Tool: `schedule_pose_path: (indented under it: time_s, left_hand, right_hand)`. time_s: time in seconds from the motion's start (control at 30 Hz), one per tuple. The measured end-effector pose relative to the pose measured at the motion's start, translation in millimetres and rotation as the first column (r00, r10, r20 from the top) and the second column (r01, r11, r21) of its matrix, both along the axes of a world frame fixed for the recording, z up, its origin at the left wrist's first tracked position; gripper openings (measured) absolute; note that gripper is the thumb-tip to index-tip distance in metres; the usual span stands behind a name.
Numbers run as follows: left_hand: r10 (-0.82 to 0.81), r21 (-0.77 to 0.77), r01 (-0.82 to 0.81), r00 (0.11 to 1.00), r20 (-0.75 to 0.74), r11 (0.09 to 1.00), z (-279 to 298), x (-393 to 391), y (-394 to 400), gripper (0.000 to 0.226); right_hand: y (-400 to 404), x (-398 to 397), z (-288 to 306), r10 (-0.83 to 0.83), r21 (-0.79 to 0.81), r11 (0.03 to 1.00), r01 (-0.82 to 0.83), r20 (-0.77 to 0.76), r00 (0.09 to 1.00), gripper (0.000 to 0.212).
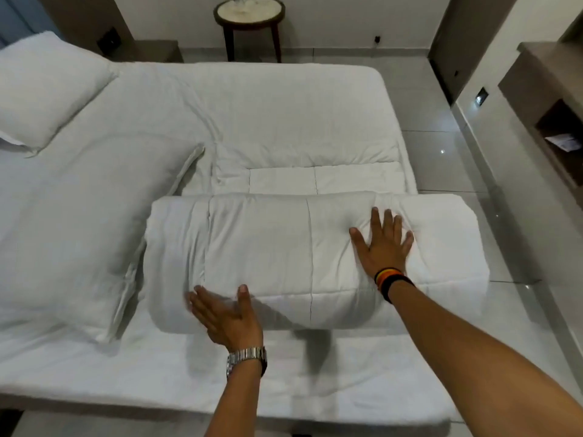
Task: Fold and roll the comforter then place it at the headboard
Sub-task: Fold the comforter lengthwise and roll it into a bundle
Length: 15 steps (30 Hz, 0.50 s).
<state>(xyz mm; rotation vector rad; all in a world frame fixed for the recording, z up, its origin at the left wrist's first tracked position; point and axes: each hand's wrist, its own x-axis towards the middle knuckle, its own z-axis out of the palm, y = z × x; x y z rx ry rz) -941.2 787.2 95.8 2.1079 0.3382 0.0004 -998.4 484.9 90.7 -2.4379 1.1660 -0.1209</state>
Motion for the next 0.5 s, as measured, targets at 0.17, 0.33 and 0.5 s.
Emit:
schedule_pose_path:
  time_s: [0.17, 0.33, 0.5]
  left_hand:
    - [-0.109, 0.136, 0.160, 0.942, -0.318, 0.978, -19.7, 82.9, -40.8, 0.097]
    - [0.023, 0.130, 0.018, 0.951, -0.308, 0.991, -27.5, 95.1, -43.9, 0.102]
    - [0.382, -0.232, -0.548, 0.774, -0.504, 0.804, -46.2, 65.5, -53.6, 0.135]
  right_hand:
    - [-55.2, 74.6, -5.9, 0.049, 0.086, 0.995, -0.046, -0.029, 0.998, 0.077]
    - [2.9, 18.7, -16.6, -0.221, -0.066, 0.969, 0.238, 0.200, 0.954, 0.079]
    - [44.8, -13.3, -35.3, -0.866, 0.516, 0.457, 0.725, 0.070, 0.496, 0.125]
